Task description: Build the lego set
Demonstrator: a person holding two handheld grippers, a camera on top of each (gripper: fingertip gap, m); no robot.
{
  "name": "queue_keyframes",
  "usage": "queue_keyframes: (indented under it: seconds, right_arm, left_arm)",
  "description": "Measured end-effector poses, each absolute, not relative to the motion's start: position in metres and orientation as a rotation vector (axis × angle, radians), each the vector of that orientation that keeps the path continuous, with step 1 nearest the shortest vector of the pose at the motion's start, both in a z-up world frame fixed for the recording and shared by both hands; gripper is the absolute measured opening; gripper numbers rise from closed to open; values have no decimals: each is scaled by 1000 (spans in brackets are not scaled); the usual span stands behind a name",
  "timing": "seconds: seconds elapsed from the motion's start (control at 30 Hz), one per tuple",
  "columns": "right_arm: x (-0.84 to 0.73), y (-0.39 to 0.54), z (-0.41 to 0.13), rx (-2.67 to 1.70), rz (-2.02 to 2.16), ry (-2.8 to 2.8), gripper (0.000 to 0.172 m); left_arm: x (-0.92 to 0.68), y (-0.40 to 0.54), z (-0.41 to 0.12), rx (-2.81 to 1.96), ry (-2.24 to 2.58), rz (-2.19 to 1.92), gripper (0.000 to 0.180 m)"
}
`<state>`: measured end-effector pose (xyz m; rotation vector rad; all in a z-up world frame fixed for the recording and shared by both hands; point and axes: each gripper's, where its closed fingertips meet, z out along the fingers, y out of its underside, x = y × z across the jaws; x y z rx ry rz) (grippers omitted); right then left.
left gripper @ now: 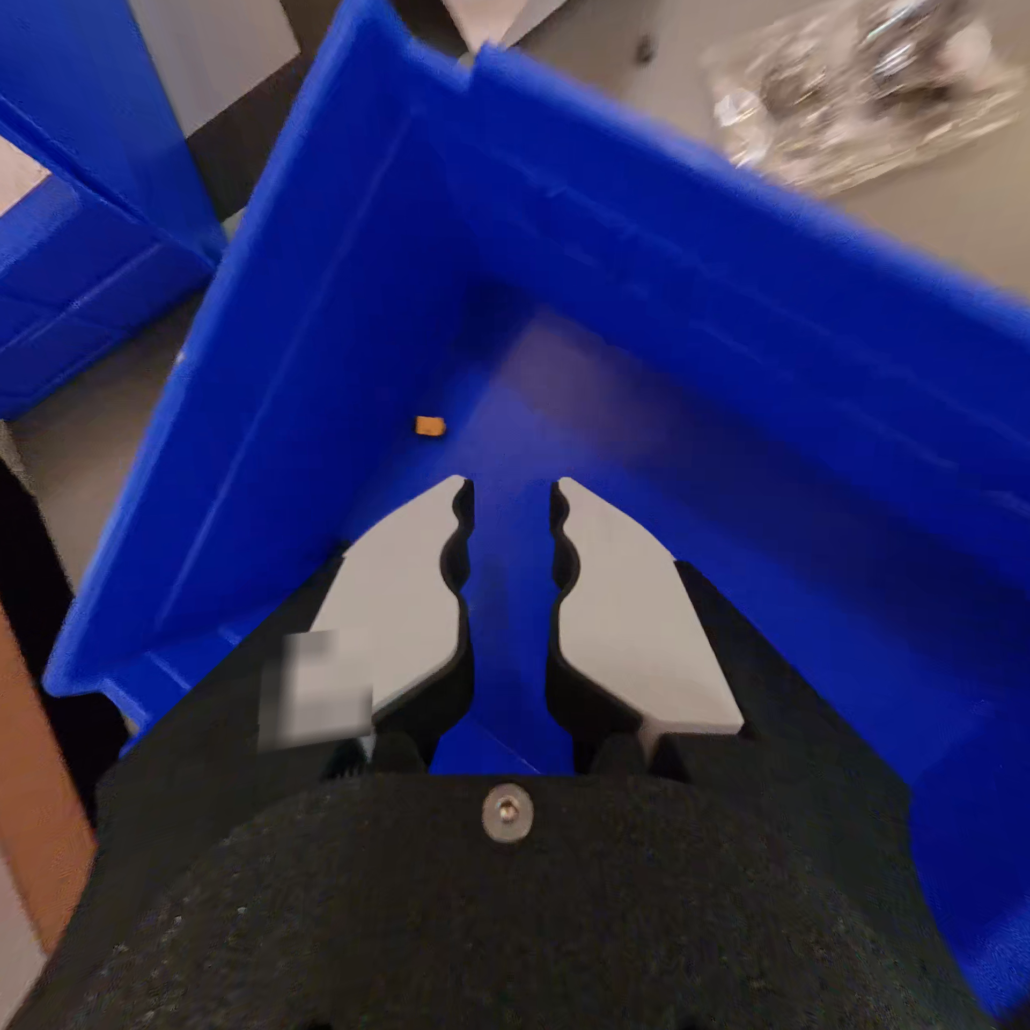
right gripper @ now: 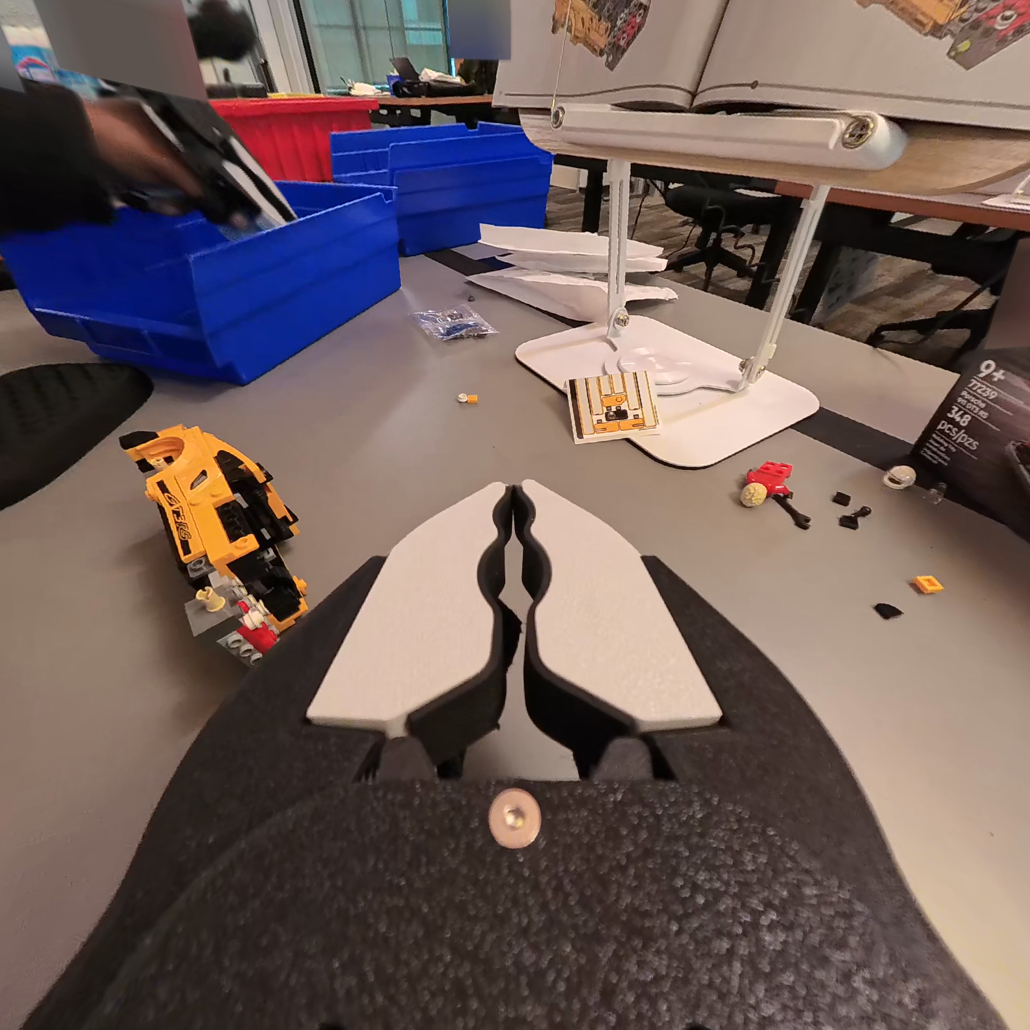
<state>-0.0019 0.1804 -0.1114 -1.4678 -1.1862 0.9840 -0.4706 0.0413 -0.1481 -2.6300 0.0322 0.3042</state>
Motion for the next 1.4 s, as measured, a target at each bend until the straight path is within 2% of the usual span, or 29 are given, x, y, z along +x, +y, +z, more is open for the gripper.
queue_keyframes:
  seconds: [0.13,0.23,0.47,0.7,0.93,1.03,1.13,1.3,1.4]
  right_arm:
    - [2,180,-106,-1452,1003,-1169,0]
    - [3,180,-105,-1455,1024,-1155,0]
    - [5,182,-103,-1465,1053,-1131,0]
    - [6,182,-101,-1467,1070,-1120,0]
    - [7,182,-101,-1465,1069,-1114,0]
    - [7,182,-100,-1466,1072,-1112,0]
    - [7,182,-99,-1455,1072,-1113,0]
    - [5,178,-97,-1423,1061,-1128,0]
    - [4,174,-93,-1385,1049,-1148,0]
  left_arm:
    - [-503,50,-174,-2726,24,463,25]
    - [-505,54,-190,-2782,-96,429,25]
    - [-523,67,-196,-2732,-453,466,31]
    - [-536,69,-198,-2647,-580,481,13]
    - [-531,64,-196,-2620,-615,318,11]
    - [-515,66,-176,-2552,-607,121,12]
    - [-475,78,-132,-2378,-514,-161,11]
    - [-328,87,-40,-2017,29,-627,11]
    - [-232,70,-13,-1831,377,-792,10]
